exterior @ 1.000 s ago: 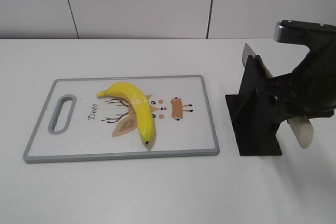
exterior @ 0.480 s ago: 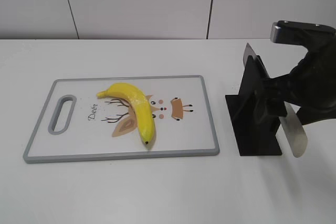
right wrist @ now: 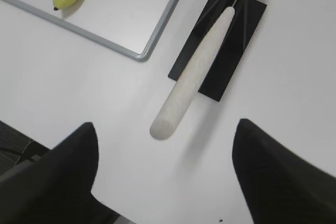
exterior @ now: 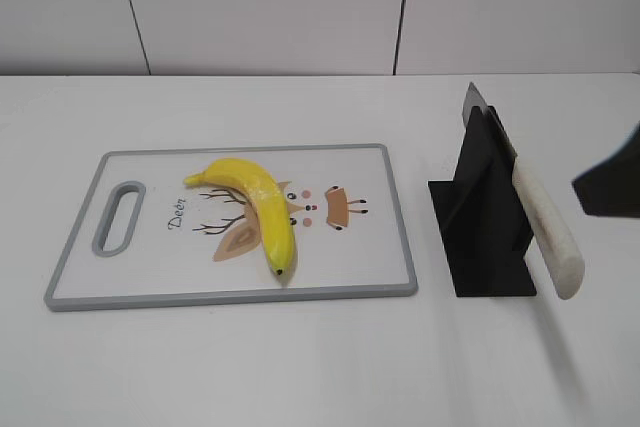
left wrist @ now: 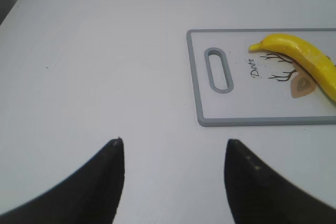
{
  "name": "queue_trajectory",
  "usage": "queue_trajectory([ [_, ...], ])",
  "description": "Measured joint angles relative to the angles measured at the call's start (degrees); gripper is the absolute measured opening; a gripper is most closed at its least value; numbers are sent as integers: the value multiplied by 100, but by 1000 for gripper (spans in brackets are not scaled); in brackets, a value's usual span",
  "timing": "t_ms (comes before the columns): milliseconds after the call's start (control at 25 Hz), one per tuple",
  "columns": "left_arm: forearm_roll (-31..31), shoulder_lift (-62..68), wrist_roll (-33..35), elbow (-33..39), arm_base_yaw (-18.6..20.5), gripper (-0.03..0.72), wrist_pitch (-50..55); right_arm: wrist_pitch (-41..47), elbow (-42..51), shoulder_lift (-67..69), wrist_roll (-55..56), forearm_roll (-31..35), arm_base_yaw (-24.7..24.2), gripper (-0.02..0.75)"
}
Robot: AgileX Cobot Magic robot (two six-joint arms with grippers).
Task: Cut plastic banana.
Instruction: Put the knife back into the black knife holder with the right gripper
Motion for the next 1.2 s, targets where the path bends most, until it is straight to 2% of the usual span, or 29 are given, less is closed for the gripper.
queue_trajectory([
  [320,0,0,-4,0,5,569,0,212,1626,-2481,-338,-12,0,590],
  [520,0,0,-4,0,5,569,-1,333,1714,-3752,-351,-132,0,589],
  [640,0,0,-4,0,5,569,-1,760,1735,-4296,-351,-216,0,589],
  [720,0,0,-4,0,5,569,-8,960,1802,-4533,-351,-296,0,589],
  [1200,0,0,-4,0,5,569,-3,916,1883,-5471,-183,-381,0,587],
])
